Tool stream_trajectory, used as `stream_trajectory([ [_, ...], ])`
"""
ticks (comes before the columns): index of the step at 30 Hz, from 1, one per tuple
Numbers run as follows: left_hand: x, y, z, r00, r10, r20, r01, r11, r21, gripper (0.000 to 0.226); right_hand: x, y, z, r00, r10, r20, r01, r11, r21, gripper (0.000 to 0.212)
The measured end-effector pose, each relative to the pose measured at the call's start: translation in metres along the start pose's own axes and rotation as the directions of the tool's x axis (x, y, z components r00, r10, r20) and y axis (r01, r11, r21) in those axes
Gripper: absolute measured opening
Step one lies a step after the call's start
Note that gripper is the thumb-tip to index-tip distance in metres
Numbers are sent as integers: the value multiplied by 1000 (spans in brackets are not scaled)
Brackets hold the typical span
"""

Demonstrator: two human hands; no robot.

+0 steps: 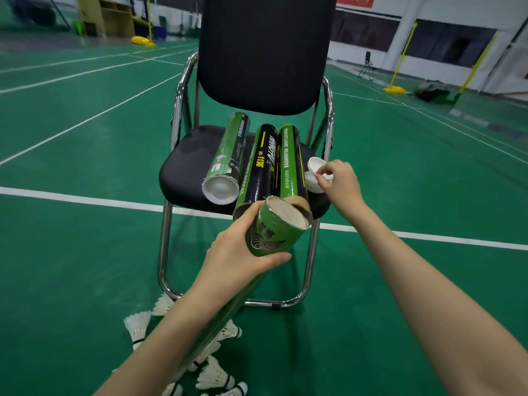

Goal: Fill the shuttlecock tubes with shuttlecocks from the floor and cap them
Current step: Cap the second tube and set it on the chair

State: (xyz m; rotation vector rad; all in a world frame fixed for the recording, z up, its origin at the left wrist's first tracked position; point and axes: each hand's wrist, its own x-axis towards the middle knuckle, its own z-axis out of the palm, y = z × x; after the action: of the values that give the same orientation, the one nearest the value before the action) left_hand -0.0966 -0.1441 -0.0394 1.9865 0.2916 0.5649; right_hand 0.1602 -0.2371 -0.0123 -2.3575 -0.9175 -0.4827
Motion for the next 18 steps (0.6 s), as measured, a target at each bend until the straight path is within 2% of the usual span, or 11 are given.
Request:
stream_trajectory([
  [5, -4, 5, -3, 1000, -9, 2, 9, 1000, -2, 74, -22, -21, -32, 994, -95, -52, 97, 995, 27, 8],
  [9, -11, 14, -9, 1000, 15, -5, -15, 1000, -17, 85, -54, -57, -75, 998, -69, 4, 65, 950, 305, 4],
  [13, -21, 30, -18, 999, 28, -25, -29, 999, -34, 93, -97, -104, -114, 986, -151, 69, 96, 859, 502, 10],
  [16, -31, 41, -22, 999, 44, -21, -44, 999, -29, 99, -129, -131, -127, 977, -196, 89, 117, 831, 545, 13],
  [18, -39, 46, -25, 998, 59, -10, -59, 998, -29, 96, -145, -141, -131, 972, -215, 90, 141, 851, 507, 15],
])
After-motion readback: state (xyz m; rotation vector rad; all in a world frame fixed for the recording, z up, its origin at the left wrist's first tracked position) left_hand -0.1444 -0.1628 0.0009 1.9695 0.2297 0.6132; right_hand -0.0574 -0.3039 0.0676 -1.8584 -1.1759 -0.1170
